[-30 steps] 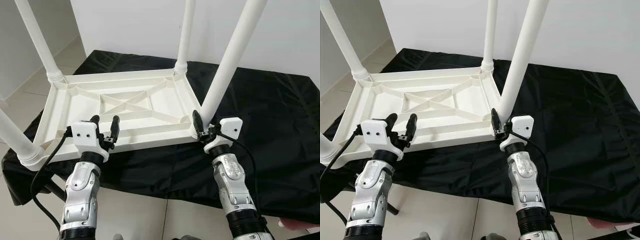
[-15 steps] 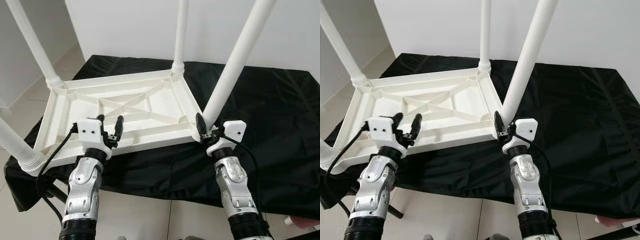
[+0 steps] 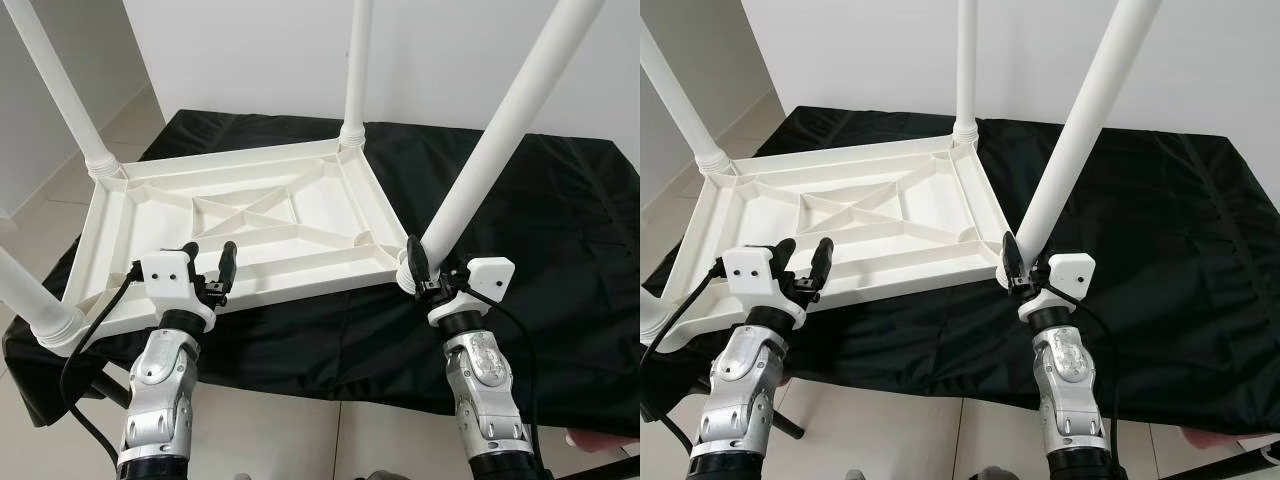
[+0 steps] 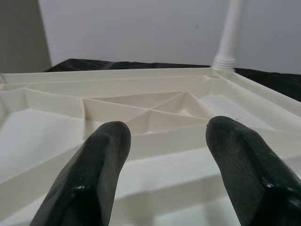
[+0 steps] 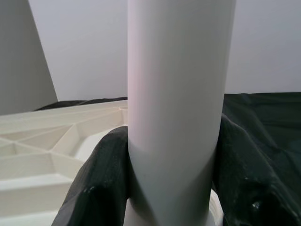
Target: Building children table
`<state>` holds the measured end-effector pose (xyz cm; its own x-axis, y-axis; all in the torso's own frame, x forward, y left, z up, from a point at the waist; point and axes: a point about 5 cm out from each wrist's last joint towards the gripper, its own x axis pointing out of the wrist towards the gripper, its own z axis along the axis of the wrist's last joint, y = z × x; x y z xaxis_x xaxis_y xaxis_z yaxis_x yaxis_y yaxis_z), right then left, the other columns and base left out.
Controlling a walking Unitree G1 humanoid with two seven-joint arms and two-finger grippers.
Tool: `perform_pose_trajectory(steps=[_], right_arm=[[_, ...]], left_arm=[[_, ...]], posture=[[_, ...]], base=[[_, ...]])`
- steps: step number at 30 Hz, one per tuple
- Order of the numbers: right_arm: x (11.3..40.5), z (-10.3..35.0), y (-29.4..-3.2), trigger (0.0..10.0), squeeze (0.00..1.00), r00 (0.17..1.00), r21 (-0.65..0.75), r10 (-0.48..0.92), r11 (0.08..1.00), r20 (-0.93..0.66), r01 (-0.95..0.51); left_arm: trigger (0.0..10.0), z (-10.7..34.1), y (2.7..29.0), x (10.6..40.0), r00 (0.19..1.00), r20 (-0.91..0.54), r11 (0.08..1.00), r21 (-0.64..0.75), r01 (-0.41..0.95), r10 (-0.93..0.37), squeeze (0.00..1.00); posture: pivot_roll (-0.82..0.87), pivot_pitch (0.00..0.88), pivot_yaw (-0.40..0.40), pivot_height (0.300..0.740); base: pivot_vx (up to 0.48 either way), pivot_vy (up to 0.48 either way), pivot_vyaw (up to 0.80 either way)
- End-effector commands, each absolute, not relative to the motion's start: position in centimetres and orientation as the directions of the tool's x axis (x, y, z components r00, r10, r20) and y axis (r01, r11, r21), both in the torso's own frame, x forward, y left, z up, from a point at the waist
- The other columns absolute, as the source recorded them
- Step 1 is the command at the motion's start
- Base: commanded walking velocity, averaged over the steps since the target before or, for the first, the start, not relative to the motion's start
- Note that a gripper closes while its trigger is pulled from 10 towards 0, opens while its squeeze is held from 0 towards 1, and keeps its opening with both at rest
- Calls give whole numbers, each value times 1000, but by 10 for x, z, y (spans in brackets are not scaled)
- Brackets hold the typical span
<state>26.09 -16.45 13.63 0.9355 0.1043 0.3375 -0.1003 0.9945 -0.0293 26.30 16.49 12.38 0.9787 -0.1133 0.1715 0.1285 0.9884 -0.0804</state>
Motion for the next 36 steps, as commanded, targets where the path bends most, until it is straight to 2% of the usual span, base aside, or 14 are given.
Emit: perform_pose_trajectory(steps=[1,6,20,31,36], right_arm=[[258,128,-165,10000,0,950,-48,106,994,294,-97],[246,130,-162,10000,0,947,-59,124,992,296,-111],[252,149,-164,10000,0,929,-80,128,991,347,-107],[266,151,-158,10000,0,924,-62,112,993,366,-96],[273,155,-154,10000,0,917,-60,100,995,387,-83]], left_arm=[[10000,121,168,260,986,155,994,-77,77,-65,0],[10000,117,170,247,989,139,994,-88,71,-58,0],[10000,134,169,251,982,183,994,-91,65,-48,0],[10000,140,165,268,975,196,992,-48,120,-108,0],[10000,152,179,287,969,203,989,0,145,-142,0]], posture=[[-98,0,42,740],[-95,0,30,740],[-106,0,23,740],[-114,0,66,740],[-114,0,107,740]], base=[[0,0,0],[0,0,0],[0,0,0],[0,0,0],[0,0,0]])
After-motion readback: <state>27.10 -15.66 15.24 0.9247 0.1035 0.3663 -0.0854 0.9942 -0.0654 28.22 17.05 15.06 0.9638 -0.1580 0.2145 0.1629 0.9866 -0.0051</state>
